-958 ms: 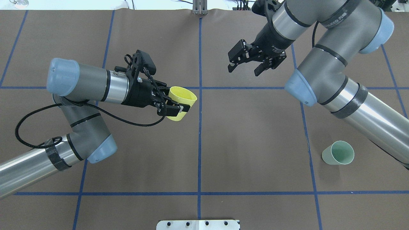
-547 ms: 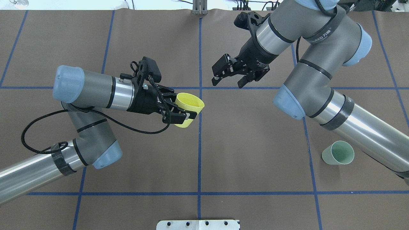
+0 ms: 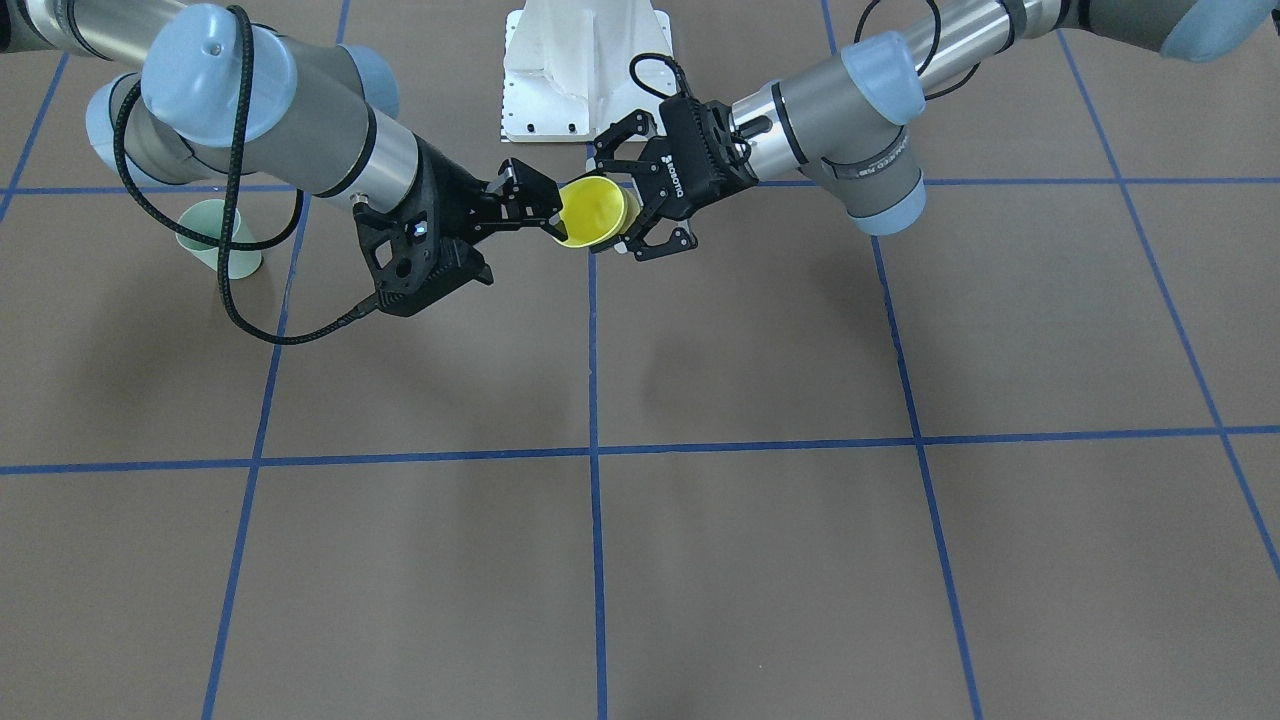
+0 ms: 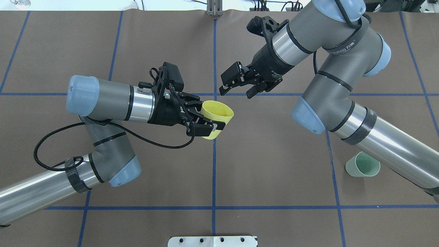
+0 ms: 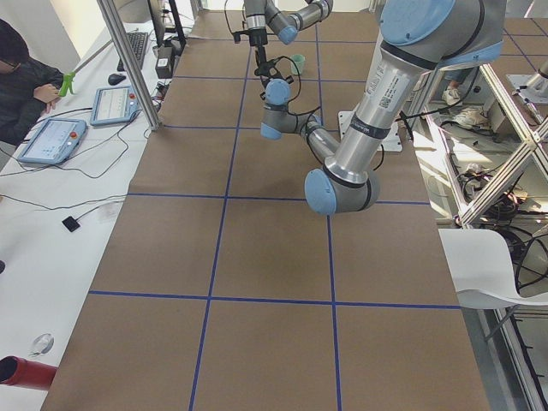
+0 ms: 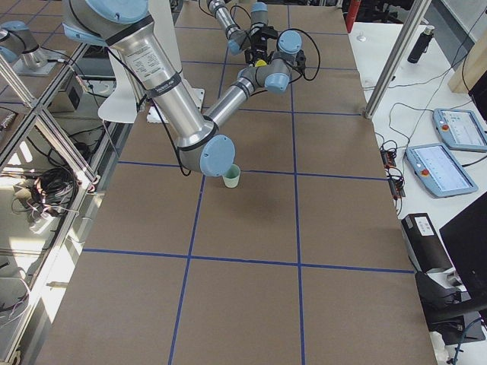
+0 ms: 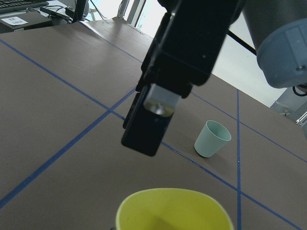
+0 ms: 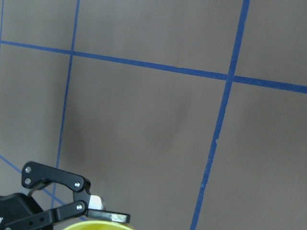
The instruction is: Transfer and stack yellow cup on green cup
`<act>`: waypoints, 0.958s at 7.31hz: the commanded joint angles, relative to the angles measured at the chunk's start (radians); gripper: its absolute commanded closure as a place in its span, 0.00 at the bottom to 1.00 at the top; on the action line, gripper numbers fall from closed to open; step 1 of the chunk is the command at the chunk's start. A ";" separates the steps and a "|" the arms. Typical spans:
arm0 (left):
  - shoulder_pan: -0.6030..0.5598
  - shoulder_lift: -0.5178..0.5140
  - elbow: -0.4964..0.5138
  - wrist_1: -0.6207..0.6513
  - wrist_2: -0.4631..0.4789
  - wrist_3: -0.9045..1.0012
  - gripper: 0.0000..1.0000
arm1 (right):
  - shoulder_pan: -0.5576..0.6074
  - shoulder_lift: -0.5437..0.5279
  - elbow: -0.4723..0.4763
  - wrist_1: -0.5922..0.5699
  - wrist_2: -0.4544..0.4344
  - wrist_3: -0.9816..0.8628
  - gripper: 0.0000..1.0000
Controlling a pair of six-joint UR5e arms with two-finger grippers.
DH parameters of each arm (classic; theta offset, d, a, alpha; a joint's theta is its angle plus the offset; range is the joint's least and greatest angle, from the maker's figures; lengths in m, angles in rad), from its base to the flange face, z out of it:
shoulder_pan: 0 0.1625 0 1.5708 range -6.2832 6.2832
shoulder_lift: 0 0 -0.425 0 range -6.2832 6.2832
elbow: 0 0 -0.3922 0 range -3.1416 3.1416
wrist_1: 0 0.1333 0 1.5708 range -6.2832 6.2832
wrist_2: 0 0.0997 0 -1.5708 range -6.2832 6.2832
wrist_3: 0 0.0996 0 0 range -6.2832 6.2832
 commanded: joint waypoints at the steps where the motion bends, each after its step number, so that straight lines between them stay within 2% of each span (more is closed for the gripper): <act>1: 0.001 -0.001 -0.001 -0.005 0.003 0.000 1.00 | 0.002 -0.033 -0.001 0.070 0.013 0.040 0.05; 3: -0.002 -0.001 0.001 -0.005 0.004 0.000 1.00 | 0.001 -0.057 -0.001 0.068 0.052 0.040 0.07; 7: 0.002 -0.003 0.002 -0.005 0.008 0.000 1.00 | -0.022 -0.050 0.000 0.068 0.052 0.038 0.09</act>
